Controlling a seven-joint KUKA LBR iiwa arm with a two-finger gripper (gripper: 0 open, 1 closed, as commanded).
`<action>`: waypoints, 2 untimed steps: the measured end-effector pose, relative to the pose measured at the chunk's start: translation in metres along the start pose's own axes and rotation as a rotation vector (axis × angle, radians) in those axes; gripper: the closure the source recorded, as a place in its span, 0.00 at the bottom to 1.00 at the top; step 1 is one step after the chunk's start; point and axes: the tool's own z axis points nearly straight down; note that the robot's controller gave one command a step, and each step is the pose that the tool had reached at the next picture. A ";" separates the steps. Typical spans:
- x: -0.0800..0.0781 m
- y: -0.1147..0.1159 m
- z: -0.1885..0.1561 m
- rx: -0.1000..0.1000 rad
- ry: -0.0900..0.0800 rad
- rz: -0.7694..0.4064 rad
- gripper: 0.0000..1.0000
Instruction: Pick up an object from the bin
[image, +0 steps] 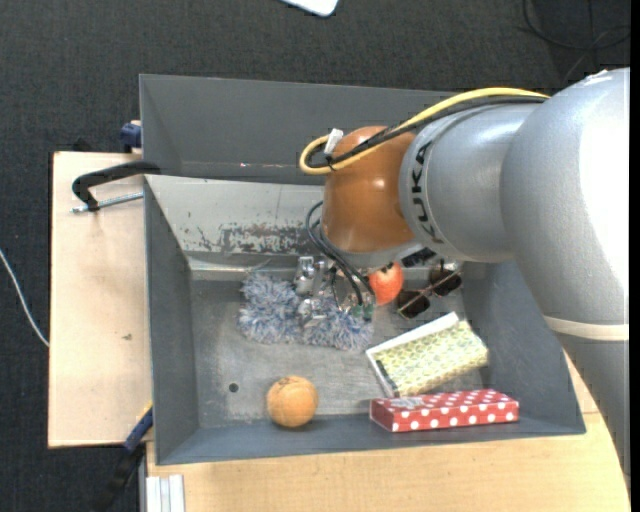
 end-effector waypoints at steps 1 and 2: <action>0.000 0.000 0.000 0.000 0.000 0.000 1.00; -0.002 0.003 0.000 0.004 -0.005 -0.103 1.00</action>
Offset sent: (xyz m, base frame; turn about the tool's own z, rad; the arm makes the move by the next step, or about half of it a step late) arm -0.0026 0.0122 -0.0083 -0.2823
